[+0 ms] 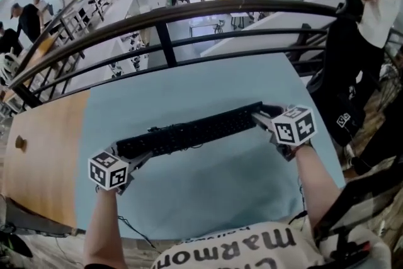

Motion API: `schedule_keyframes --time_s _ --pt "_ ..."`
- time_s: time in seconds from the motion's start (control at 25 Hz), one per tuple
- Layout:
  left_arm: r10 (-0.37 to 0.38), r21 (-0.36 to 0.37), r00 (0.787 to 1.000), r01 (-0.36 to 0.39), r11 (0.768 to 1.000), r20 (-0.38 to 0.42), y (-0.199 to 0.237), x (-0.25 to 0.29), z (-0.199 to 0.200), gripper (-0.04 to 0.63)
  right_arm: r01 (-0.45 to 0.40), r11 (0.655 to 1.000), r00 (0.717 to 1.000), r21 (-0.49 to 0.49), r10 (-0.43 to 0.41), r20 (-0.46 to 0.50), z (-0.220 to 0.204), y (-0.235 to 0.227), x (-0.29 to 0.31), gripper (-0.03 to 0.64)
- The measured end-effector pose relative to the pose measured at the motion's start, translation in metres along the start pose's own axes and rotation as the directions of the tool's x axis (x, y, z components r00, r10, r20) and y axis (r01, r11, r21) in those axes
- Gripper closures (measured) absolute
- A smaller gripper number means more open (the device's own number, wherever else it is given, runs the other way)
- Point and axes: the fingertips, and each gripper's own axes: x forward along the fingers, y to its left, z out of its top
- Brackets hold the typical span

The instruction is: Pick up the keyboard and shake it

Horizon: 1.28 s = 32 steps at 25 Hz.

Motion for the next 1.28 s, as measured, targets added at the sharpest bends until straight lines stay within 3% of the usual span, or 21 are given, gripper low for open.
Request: schedule_keyframes --time_s 0.2,0.44,0.56,0.72,0.88,1.08,1.16,1.28 --pt "0.145 0.162 0.975 -0.172 0.972 0.166 0.005 -0.085 0.098 0.353 -0.009 0.993 0.966 -0.120 0.039 0.254 0.118 0.031 -0.045 0.457" --pt "0.236 0.310 0.918 -0.336 0.889 0.319 0.000 -0.169 0.185 0.357 0.031 0.976 0.884 -0.217 0.074 0.461 0.213 0.064 -0.095 0.457" --pt "0.260 0.405 0.888 -0.411 0.817 0.378 -0.012 -0.201 0.217 0.360 0.043 0.976 0.834 -0.211 0.082 0.545 0.233 0.074 -0.115 0.457" --pt "0.265 0.513 0.849 -0.495 0.701 0.456 -0.019 -0.236 0.255 0.360 0.043 0.982 0.742 -0.186 0.093 0.664 0.257 0.086 -0.133 0.457" --pt "0.233 0.574 0.823 -0.536 0.619 0.518 -0.038 -0.257 0.281 0.357 0.079 0.982 0.683 -0.174 0.074 0.727 0.268 0.091 -0.159 0.457" --pt "0.192 0.622 0.808 -0.560 0.547 0.558 -0.063 -0.274 0.295 0.360 0.104 0.983 0.644 -0.150 0.049 0.763 0.269 0.097 -0.183 0.457" --pt "0.189 0.620 0.808 -0.557 0.552 0.558 -0.061 -0.280 0.299 0.362 0.111 0.984 0.641 -0.140 0.037 0.767 0.272 0.101 -0.187 0.457" --pt "0.152 0.645 0.810 -0.551 0.529 0.567 -0.077 -0.280 0.307 0.362 0.124 0.985 0.636 -0.117 0.012 0.772 0.268 0.099 -0.207 0.456"
